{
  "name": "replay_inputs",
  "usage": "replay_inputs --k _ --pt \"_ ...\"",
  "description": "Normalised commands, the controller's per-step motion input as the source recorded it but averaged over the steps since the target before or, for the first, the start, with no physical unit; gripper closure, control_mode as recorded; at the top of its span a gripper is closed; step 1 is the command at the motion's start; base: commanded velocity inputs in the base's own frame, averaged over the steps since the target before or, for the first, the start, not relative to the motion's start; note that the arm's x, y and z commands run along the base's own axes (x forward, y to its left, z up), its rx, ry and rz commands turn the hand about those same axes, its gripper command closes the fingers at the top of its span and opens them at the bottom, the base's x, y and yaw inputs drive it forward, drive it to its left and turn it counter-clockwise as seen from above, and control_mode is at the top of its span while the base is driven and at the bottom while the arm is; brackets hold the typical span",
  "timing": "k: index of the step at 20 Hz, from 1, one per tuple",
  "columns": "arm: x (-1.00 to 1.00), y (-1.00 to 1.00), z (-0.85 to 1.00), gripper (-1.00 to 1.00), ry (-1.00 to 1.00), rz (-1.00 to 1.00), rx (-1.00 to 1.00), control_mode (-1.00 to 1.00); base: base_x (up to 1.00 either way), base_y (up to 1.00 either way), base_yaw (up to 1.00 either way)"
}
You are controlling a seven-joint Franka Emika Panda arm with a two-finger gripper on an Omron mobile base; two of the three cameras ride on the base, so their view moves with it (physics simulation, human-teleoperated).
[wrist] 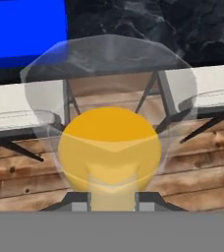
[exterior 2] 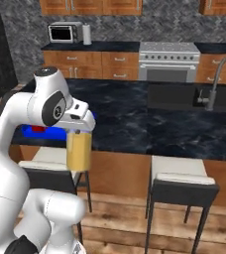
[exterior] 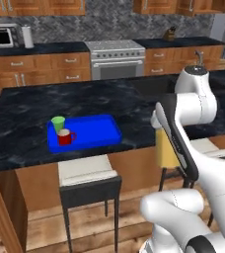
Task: There is a tray on the dining counter. Grab the cup, mug, and pitcher and place them on the tray. The pitcher may be placed next to the tray if it cannot fit the tray.
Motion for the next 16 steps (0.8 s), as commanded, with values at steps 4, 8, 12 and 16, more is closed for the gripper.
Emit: replay_inputs --k 4,8,12,16 --pt "0.0 0.0 0.0 1.0 0.0 0.0 0.0 1.0 0.35 0.25 0.14" --pt "0.0 0.0 0.0 1.0 0.0 0.0 0.0 1.0 0.48 0.4 0.07" --pt "0.0 0.0 0.0 1.0 0.0 0.0 0.0 1.0 0.54 0.37 0.04" --pt "0.0 0.0 0.0 1.0 0.0 0.0 0.0 1.0 0.6 0.34 0.0"
